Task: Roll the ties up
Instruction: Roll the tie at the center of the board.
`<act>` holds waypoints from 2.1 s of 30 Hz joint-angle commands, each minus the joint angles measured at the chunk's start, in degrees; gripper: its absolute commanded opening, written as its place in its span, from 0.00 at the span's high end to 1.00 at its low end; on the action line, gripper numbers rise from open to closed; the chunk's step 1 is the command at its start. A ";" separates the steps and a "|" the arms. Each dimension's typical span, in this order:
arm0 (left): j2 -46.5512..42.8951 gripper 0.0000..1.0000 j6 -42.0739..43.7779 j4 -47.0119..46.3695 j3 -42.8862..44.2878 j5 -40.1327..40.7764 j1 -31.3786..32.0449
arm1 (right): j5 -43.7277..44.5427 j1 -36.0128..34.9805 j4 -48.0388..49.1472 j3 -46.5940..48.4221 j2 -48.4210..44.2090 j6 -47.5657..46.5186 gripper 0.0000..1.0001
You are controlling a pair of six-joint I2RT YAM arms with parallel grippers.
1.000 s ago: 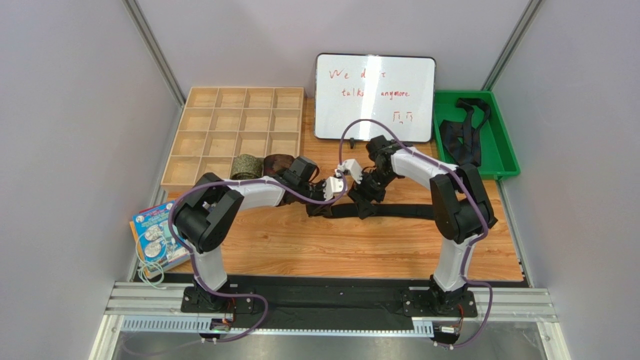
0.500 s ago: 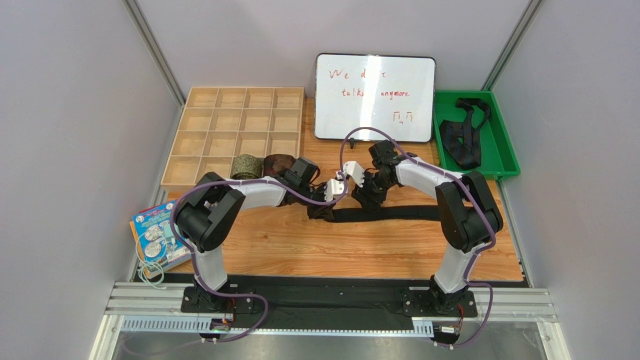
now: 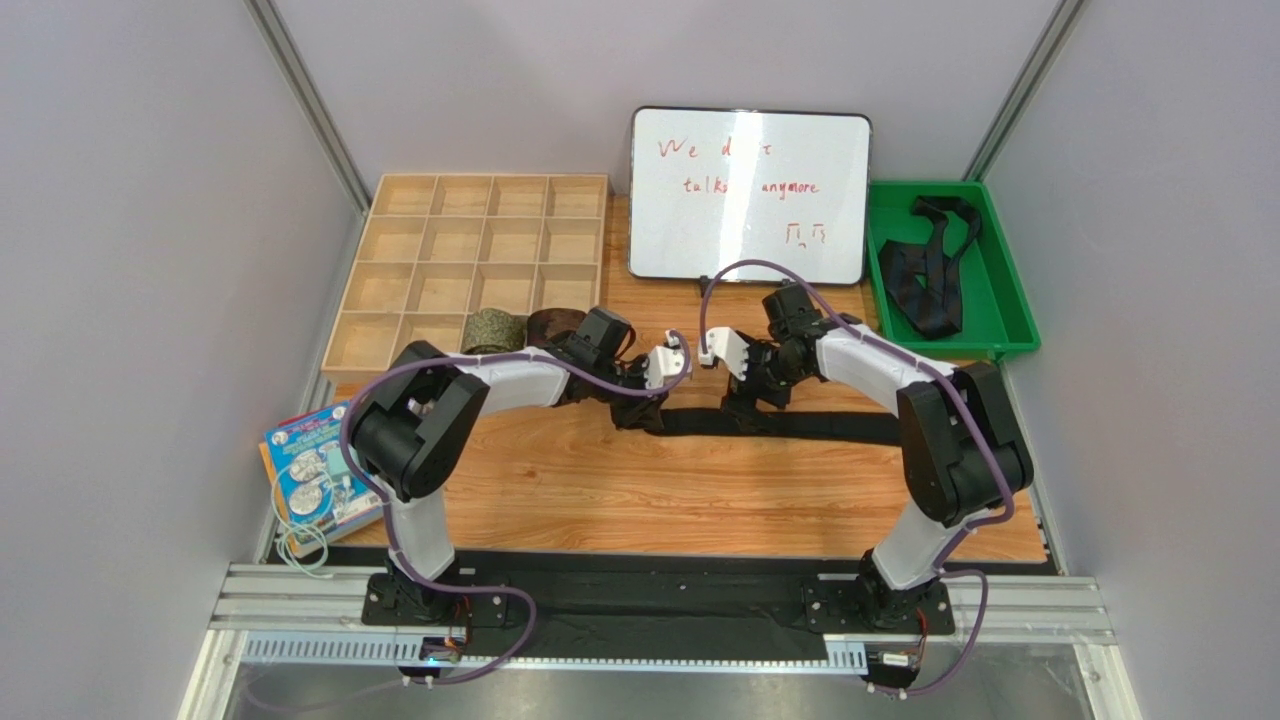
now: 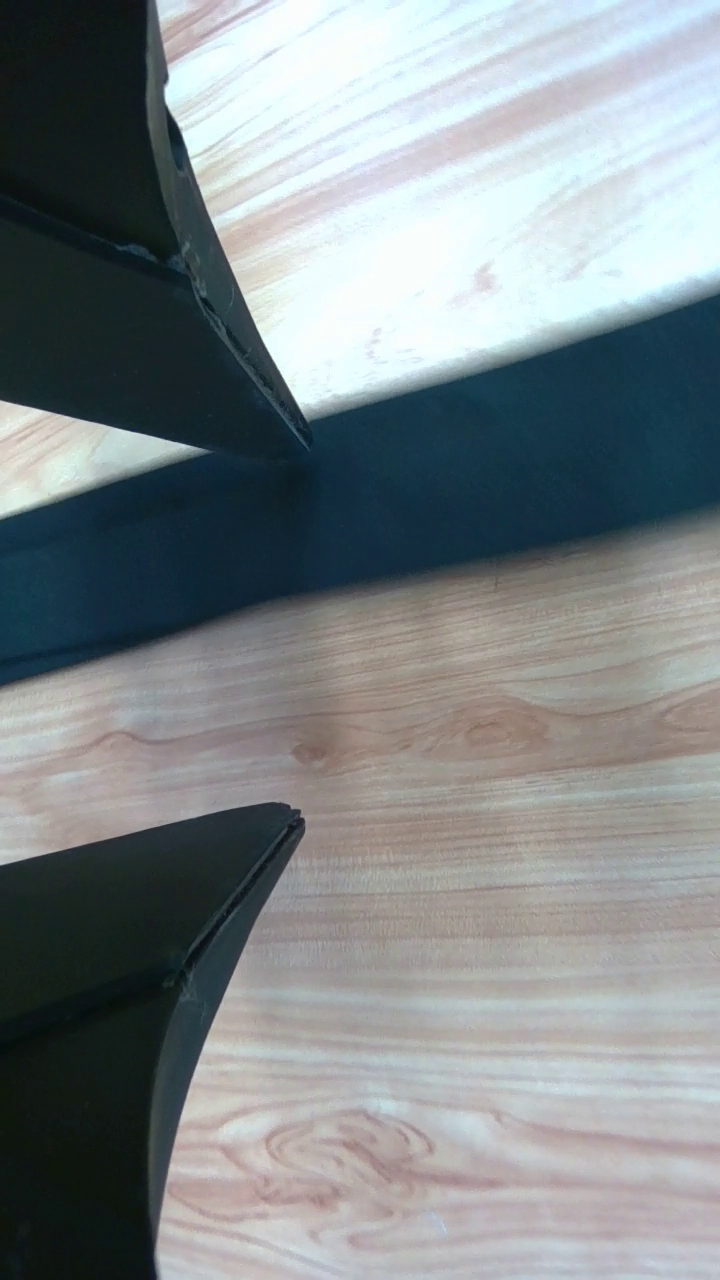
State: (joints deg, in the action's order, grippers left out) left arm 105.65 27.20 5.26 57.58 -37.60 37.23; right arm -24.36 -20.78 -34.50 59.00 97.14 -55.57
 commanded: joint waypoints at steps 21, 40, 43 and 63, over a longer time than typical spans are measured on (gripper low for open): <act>2.11 0.81 -3.64 2.56 2.45 3.68 -2.16 | -8.68 0.03 3.05 -2.40 2.26 -19.22 0.23; 1.41 0.81 -4.08 2.39 2.01 3.42 -2.34 | -10.70 2.40 -5.66 1.81 -1.77 -13.36 0.34; 0.27 0.81 -4.79 0.81 0.61 3.50 -2.34 | -12.98 3.89 -7.69 5.15 -3.45 -0.38 0.34; -2.55 0.82 -6.11 -5.43 -3.88 5.96 -2.34 | -23.19 -0.14 13.50 9.99 12.27 77.89 0.54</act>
State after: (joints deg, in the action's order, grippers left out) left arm 104.71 21.93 -0.64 55.18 -33.30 35.11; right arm -46.48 -19.90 -26.06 66.50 106.98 12.82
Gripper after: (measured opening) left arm 0.273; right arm 0.488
